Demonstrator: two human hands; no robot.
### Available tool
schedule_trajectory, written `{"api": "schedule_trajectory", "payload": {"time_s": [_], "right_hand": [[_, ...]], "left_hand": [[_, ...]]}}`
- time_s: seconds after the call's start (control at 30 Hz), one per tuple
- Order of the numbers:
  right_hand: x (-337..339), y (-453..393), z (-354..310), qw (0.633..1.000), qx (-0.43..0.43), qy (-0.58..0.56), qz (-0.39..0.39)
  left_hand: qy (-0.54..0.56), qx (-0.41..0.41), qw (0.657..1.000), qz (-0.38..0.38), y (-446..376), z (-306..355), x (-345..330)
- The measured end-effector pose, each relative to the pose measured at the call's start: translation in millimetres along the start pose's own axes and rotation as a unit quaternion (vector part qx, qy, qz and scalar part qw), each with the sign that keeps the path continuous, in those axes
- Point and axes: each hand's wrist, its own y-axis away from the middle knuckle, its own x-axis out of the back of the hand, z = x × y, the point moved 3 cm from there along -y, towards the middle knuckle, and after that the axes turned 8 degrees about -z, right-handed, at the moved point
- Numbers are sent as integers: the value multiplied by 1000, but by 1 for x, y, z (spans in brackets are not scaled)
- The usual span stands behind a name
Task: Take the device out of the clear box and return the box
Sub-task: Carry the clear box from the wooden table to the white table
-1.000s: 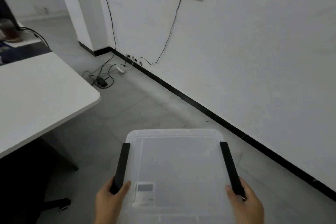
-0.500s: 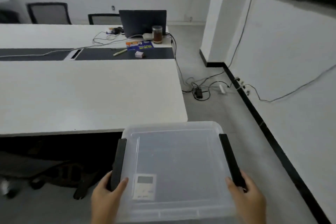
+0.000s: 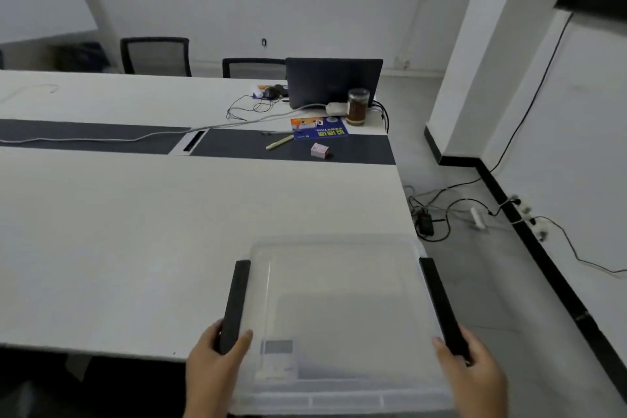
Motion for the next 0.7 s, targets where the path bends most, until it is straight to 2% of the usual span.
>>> {"api": "schedule_trajectory", "payload": {"time_s": [0.1,0.23,0.4,0.5,0.6,0.63,0.7], "right_hand": [[-29,-20,-14,1000,-25,-5,5],[-53,-41,-24,999,-45,18,-9],[-66,-58,-41,992,-44,109,-39],[-70,-71,-49,971,-31,224,-78],[-78,-80,-58,950,-4,301,-84],[-82,-83,-60,938,2,335,-90],[-88,-88,-61,908,13,404,-112]], "left_hand": [[-26,-5,999,-34,-45,10,-5],[-44,19,998,-43,-81,18,-8],[-146,25,986,-69,-105,21,-12],[-331,-26,940,-75,-116,27,-13],[-414,-197,888,-39,-116,36,-31],[-431,-234,870,-56,-112,38,-43],[-486,-258,826,-125,-110,31,-69]]}}
